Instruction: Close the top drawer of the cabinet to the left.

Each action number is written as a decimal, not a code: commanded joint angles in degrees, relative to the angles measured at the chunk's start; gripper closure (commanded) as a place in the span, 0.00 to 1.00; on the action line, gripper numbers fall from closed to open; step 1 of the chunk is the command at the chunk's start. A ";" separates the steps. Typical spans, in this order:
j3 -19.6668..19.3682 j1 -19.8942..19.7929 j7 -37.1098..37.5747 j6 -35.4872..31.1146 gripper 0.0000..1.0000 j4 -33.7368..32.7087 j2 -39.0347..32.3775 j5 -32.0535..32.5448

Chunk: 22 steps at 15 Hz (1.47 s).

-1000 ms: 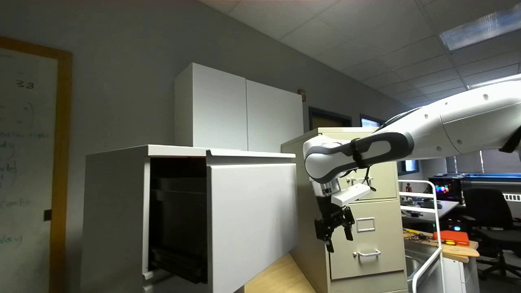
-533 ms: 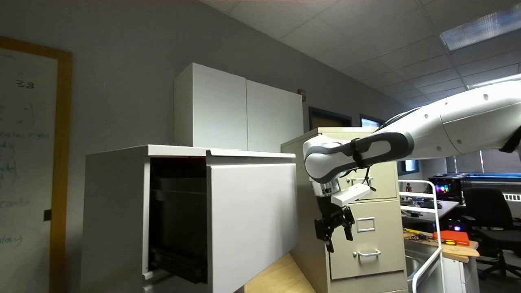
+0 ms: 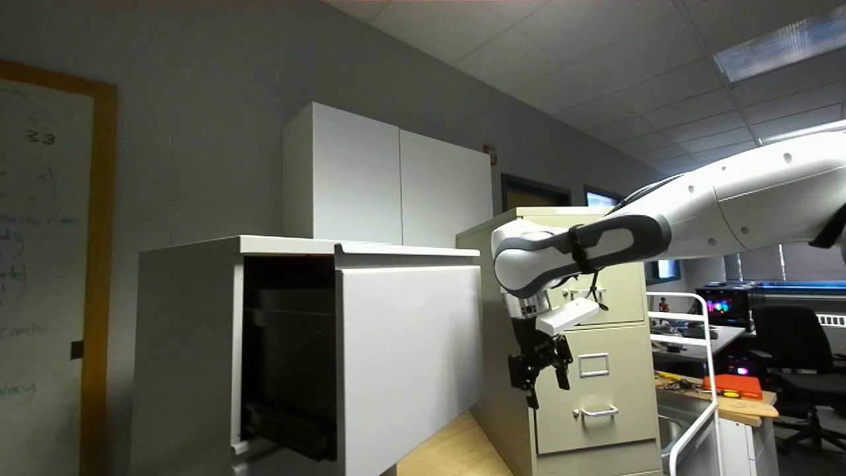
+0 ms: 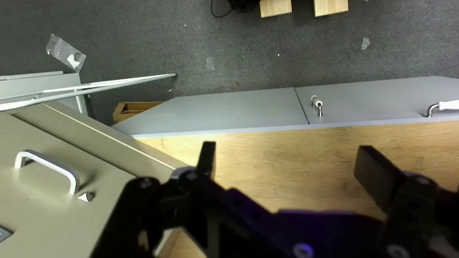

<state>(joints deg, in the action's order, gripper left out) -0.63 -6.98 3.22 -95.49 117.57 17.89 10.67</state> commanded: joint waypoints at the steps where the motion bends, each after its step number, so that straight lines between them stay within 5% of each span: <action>1: -0.47 1.20 0.78 -1.56 0.00 -1.05 2.50 0.51; 6: 0.42 2.45 0.00 -5.07 0.00 -2.83 6.38 0.87; 7: 0.50 2.92 -0.44 -5.49 0.25 -3.49 6.71 0.50; 8: 0.49 3.37 -0.81 -5.99 0.25 -4.04 7.00 0.08; 17: -0.66 6.01 -4.95 -13.13 0.94 -12.42 4.38 -2.35; 22: -0.03 6.83 -6.85 -13.32 0.94 -20.82 0.48 -3.44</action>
<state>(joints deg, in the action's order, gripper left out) -0.55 -1.22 -0.95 -109.86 103.48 22.32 9.09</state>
